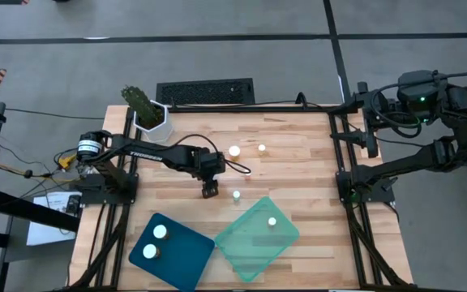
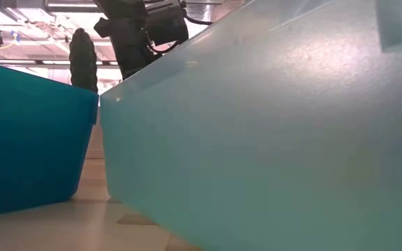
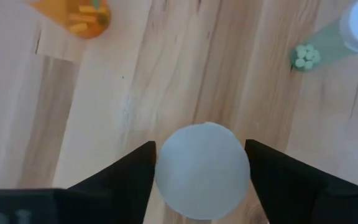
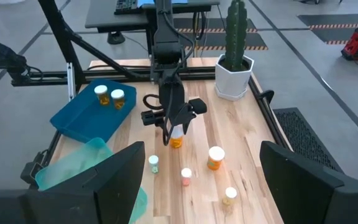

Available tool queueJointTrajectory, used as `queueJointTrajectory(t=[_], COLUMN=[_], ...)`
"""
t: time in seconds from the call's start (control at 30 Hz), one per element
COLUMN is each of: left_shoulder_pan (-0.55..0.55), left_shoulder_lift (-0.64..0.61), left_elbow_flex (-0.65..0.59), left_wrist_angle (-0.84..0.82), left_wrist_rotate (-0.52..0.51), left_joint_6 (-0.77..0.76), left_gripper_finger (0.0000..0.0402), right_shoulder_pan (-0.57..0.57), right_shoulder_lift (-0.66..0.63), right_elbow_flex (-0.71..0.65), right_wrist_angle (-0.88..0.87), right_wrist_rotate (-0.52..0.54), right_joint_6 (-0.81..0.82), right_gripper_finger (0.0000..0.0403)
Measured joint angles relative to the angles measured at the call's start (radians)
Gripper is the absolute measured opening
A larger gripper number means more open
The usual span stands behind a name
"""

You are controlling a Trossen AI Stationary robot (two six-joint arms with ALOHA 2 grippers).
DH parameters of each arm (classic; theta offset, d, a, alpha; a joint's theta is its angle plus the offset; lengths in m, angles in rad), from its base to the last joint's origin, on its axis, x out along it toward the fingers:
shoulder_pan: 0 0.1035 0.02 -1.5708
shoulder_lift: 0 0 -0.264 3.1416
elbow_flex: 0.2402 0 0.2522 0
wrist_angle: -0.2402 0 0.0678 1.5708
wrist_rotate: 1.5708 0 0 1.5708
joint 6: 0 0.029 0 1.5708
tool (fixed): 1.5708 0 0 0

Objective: Pick and place medicine bottles into bin by pill shape (circle, oval)
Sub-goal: Put the big orange pill bottle into the blue bin

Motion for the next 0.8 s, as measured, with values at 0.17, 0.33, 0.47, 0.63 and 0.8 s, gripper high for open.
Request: queueJointTrajectory(t=[0.17, 0.33, 0.47, 0.63, 0.8], left_shoulder_pan=[0.0, 0.0, -0.012, -0.054, -0.148], left_shoulder_lift=[-0.001, -0.001, -0.005, -0.015, -0.072], left_elbow_flex=[0.0, 0.001, 0.023, 0.095, 0.174], left_wrist_angle=[0.0, 0.0, -0.009, -0.077, -0.148], left_wrist_rotate=[0.007, 0.017, 0.043, 0.054, 0.059], left_joint_6=[0.0, -0.034, -0.074, -0.12, -0.208], left_gripper_finger=[0.02, 0.0207, 0.0218, 0.0202, 0.0217], right_shoulder_pan=[0.0, 0.0, 0.0, 0.0, 0.0], right_shoulder_lift=[0.0, 0.0, 0.0, 0.0, 0.0], right_elbow_flex=[0.0, 0.0, 0.0, 0.0, 0.0], right_wrist_angle=[0.0, 0.0, 0.0, 0.0, -0.001], right_wrist_rotate=[0.0, 0.0, 0.0, 0.0, 0.0], right_joint_6=[-0.001, -0.014, -0.021, -0.019, -0.019], right_gripper_finger=[0.0324, 0.0324, 0.0324, 0.0324, 0.0324])
